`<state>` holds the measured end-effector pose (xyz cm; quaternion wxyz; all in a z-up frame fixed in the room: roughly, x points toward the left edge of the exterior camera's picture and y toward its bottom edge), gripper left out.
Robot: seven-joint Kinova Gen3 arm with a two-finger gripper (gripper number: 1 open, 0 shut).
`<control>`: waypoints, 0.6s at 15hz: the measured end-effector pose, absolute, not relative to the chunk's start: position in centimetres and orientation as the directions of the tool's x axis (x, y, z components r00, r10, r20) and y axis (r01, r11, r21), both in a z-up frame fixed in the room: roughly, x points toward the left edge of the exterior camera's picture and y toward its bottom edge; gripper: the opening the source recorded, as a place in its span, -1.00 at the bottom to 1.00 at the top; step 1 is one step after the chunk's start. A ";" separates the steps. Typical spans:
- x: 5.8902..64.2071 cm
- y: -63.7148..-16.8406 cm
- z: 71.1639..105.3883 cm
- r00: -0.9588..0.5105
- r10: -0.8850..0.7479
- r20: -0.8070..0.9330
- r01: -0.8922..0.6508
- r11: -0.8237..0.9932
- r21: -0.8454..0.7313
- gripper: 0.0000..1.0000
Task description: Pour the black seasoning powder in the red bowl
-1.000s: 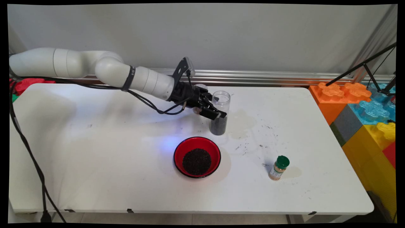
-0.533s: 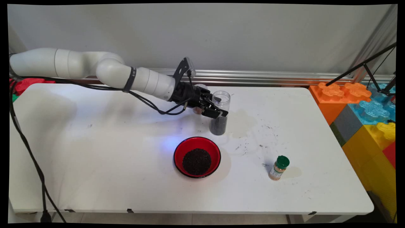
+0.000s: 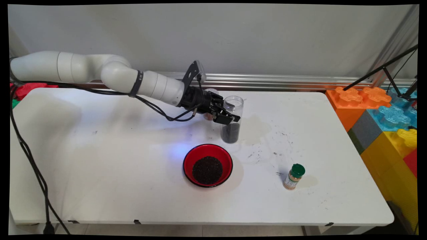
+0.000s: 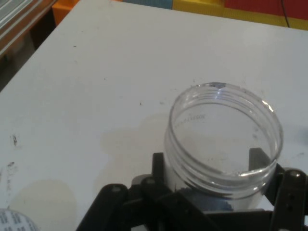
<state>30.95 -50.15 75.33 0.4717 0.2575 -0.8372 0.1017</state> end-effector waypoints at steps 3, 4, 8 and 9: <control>31.1 -50.2 75.2 -0.434 -0.335 0.836 -0.512 0.856 0.078 -1.00; 31.0 -50.3 75.4 -0.437 -0.331 0.836 -0.503 0.861 0.078 -1.00; 30.7 -51.0 77.0 -0.458 -0.299 0.837 -0.470 0.881 0.057 -1.00; 30.9 -51.1 77.5 -0.466 -0.289 0.836 -0.463 0.885 0.048 -1.00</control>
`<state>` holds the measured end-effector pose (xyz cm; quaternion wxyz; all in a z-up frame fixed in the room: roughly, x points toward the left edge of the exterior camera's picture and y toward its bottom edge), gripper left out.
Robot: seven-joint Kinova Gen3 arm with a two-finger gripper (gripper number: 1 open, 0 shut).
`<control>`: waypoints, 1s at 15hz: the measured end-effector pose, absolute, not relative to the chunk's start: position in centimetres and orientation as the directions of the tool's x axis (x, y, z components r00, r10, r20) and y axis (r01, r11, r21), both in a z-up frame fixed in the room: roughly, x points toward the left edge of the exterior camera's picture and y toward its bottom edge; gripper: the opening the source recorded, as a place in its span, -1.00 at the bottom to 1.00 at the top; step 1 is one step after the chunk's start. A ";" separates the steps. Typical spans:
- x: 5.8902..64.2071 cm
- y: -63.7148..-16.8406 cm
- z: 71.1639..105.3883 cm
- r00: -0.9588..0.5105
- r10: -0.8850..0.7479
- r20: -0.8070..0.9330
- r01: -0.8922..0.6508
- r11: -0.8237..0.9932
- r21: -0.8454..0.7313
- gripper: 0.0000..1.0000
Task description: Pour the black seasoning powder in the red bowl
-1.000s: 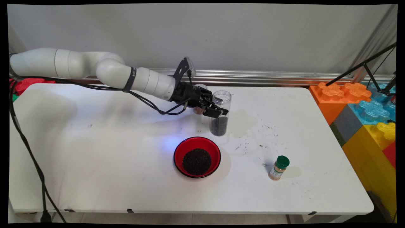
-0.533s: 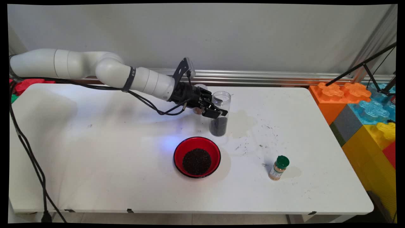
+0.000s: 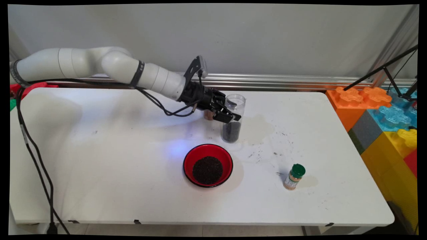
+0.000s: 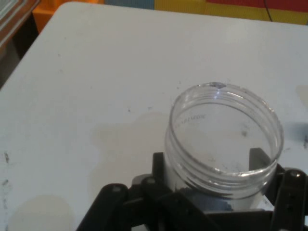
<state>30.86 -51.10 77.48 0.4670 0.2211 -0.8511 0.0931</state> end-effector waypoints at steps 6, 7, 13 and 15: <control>31.0 -51.7 80.3 -0.509 -0.205 0.836 -0.415 0.909 -0.029 -1.00; 31.2 -51.7 80.7 -0.518 -0.196 0.832 -0.409 0.912 -0.040 -1.00; 32.0 -51.7 83.2 -0.574 -0.122 0.810 -0.341 0.935 -0.101 -1.00; 31.8 -51.5 84.2 -0.571 -0.089 0.816 -0.313 0.943 -0.116 -1.00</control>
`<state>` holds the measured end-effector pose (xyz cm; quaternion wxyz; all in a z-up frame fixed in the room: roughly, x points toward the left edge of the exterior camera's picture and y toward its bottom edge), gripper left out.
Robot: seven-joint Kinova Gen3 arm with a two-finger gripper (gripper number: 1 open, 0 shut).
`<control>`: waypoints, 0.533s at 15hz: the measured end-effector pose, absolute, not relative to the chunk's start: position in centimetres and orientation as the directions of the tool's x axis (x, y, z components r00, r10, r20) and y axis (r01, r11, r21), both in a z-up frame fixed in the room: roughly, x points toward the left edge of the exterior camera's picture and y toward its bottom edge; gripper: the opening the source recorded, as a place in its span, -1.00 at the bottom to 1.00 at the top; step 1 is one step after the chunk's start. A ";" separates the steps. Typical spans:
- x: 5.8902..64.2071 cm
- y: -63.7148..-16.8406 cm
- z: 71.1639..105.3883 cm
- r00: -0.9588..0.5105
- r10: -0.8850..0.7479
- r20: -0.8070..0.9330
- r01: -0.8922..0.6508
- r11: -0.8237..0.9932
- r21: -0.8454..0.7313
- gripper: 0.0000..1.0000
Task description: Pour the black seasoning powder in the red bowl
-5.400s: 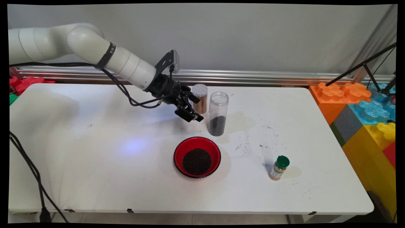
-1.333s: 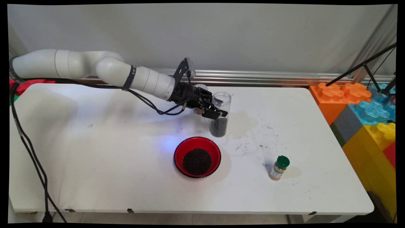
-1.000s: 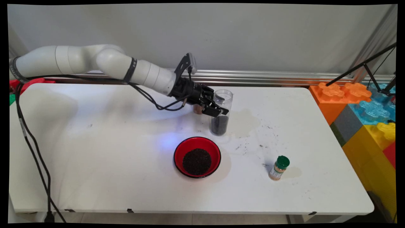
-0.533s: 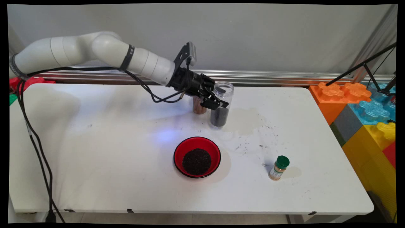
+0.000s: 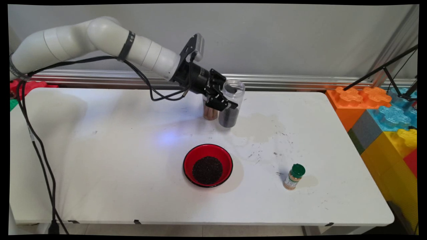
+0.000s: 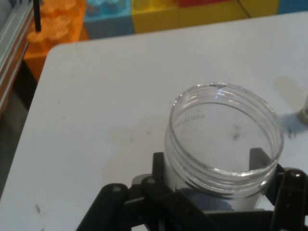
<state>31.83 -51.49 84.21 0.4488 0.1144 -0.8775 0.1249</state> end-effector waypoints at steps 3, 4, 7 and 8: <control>31.6 -51.1 85.6 -0.559 -0.055 0.827 -0.291 0.947 -0.134 -1.00; 31.6 -50.9 86.0 -0.559 -0.046 0.828 -0.284 0.949 -0.138 -1.00; 31.6 -50.5 86.7 -0.564 -0.007 0.825 -0.250 0.954 -0.163 -1.00; 31.5 -50.4 87.0 -0.568 0.013 0.823 -0.233 0.957 -0.175 -1.00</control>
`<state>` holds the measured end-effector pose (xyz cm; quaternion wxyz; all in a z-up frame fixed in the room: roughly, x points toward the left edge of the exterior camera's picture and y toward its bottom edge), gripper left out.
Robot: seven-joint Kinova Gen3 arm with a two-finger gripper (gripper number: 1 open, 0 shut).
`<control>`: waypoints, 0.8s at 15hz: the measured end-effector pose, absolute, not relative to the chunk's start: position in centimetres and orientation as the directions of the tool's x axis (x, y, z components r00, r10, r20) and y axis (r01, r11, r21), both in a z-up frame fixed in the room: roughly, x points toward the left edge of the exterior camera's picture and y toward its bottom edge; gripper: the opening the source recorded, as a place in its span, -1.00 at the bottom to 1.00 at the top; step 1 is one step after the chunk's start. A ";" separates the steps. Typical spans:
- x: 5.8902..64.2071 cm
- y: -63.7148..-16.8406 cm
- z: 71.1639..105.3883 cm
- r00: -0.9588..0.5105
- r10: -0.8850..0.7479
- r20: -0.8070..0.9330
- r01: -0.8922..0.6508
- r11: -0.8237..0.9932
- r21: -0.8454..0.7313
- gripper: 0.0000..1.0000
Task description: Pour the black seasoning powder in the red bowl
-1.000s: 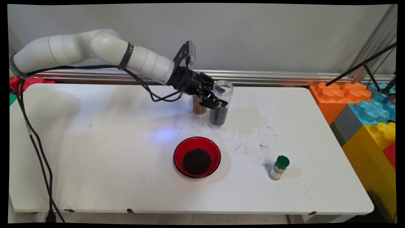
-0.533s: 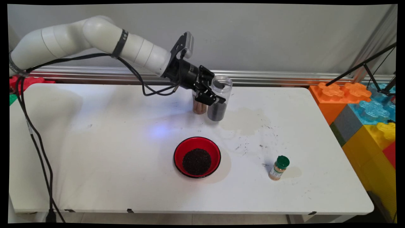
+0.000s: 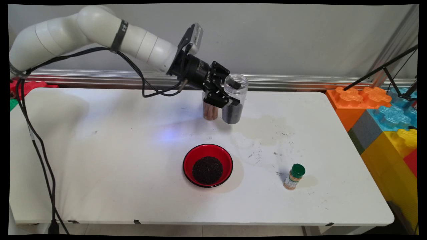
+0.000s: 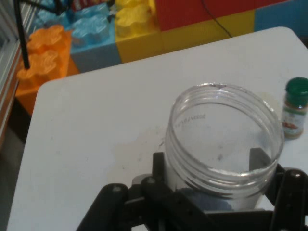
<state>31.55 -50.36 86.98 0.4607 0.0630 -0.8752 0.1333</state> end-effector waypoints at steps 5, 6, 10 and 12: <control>31.6 -49.2 87.9 -0.599 0.168 0.783 -0.103 0.954 -0.283 -1.00; 31.7 -48.9 88.0 -0.608 0.206 0.767 -0.071 0.948 -0.310 -1.00; 32.2 -47.8 88.1 -0.637 0.329 0.698 0.033 0.915 -0.401 -1.00; 32.3 -47.4 88.0 -0.642 0.370 0.671 0.068 0.900 -0.431 -1.00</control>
